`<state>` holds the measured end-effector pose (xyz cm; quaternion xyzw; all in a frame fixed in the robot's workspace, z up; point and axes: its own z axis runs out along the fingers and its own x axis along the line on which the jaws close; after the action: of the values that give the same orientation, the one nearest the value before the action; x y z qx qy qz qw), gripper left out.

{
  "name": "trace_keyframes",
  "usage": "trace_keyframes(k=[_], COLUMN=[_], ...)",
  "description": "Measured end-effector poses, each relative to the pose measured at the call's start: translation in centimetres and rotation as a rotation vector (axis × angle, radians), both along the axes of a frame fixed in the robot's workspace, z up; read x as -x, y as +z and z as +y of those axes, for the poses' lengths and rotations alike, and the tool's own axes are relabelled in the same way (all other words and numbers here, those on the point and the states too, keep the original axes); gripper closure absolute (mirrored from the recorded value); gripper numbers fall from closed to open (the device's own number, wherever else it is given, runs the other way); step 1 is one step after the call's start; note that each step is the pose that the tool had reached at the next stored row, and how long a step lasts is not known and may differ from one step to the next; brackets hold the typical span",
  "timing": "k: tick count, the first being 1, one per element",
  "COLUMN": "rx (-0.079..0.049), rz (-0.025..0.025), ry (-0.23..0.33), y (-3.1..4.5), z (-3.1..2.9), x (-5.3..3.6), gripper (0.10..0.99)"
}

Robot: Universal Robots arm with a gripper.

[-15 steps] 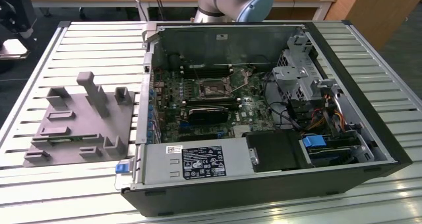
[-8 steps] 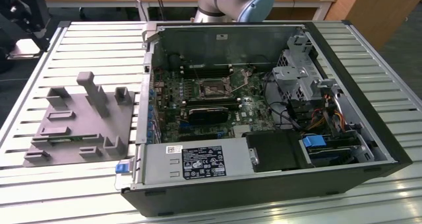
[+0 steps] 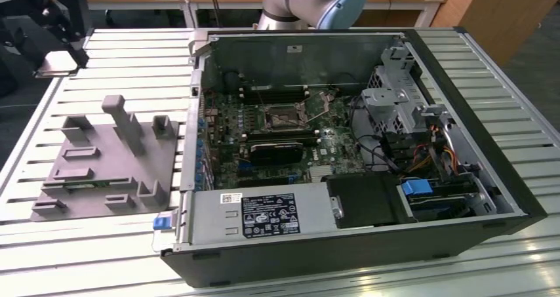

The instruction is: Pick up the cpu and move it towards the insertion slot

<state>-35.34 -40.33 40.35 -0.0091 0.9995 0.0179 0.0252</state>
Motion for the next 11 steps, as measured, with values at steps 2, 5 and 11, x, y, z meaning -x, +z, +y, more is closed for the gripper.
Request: trace_keyframes(k=[2, 5, 11], rx=[0.000, 0.000, 0.000], rz=[-0.0001, 0.0000, 0.0001], ry=[0.000, 0.000, 0.000], y=[-0.01, 0.00, 0.00], z=[0.00, 0.00, 0.00], x=[-0.67, -1.69, -3.79], gripper=[0.545, 0.545, 0.545])
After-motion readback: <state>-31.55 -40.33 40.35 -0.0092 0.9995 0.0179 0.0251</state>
